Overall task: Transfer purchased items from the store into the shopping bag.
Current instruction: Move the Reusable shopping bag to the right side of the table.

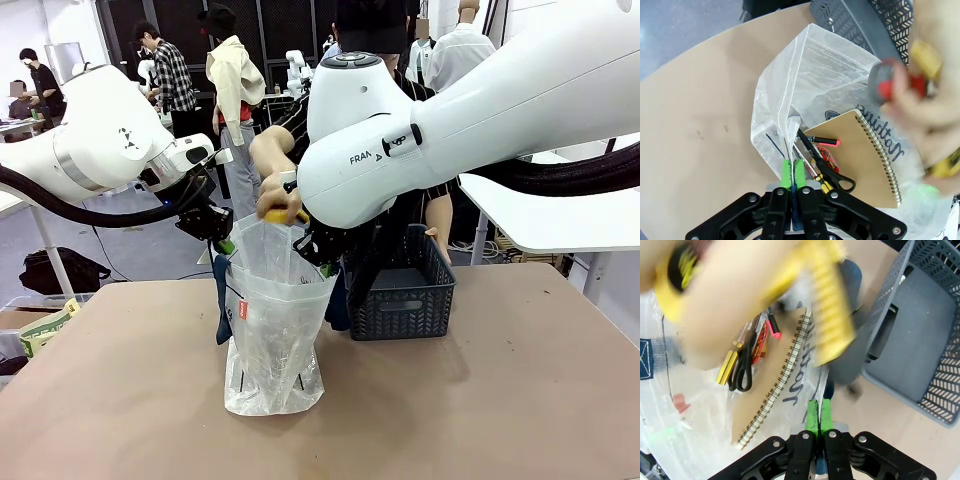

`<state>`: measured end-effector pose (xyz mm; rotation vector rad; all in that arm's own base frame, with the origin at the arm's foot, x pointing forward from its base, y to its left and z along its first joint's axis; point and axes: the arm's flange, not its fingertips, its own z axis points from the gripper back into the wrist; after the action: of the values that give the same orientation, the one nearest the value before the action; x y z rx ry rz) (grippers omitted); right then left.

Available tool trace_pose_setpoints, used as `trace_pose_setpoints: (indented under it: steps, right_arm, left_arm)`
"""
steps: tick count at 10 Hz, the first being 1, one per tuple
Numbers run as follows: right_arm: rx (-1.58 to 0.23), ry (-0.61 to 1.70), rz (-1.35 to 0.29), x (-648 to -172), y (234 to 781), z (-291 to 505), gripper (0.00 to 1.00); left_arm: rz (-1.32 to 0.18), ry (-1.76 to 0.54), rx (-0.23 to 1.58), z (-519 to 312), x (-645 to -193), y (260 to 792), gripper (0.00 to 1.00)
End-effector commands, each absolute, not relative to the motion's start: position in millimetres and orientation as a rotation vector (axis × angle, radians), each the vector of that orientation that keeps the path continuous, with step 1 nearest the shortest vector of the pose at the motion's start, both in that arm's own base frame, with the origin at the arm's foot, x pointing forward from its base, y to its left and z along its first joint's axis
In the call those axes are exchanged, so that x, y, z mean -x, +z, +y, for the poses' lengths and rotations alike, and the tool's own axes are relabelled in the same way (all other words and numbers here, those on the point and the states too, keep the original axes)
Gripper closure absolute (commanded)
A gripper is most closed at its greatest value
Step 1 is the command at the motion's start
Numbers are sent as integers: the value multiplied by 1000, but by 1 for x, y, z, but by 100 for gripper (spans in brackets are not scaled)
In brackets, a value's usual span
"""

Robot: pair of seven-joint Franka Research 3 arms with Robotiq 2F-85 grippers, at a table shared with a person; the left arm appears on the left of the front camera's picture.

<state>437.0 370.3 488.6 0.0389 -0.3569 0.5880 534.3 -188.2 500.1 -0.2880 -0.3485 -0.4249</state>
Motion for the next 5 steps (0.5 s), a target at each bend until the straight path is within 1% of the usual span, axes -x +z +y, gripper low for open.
trace_pose_setpoints:
  steps: [1, 5]
  right_arm:
    - [-40, 588, -357, -434, 487, 367, 100]
    - [-40, 588, -357, -434, 487, 367, 100]
  left_arm:
    - [-362, -419, 288, -186, -532, 501, 100]
    - [-362, -419, 288, -186, -532, 501, 100]
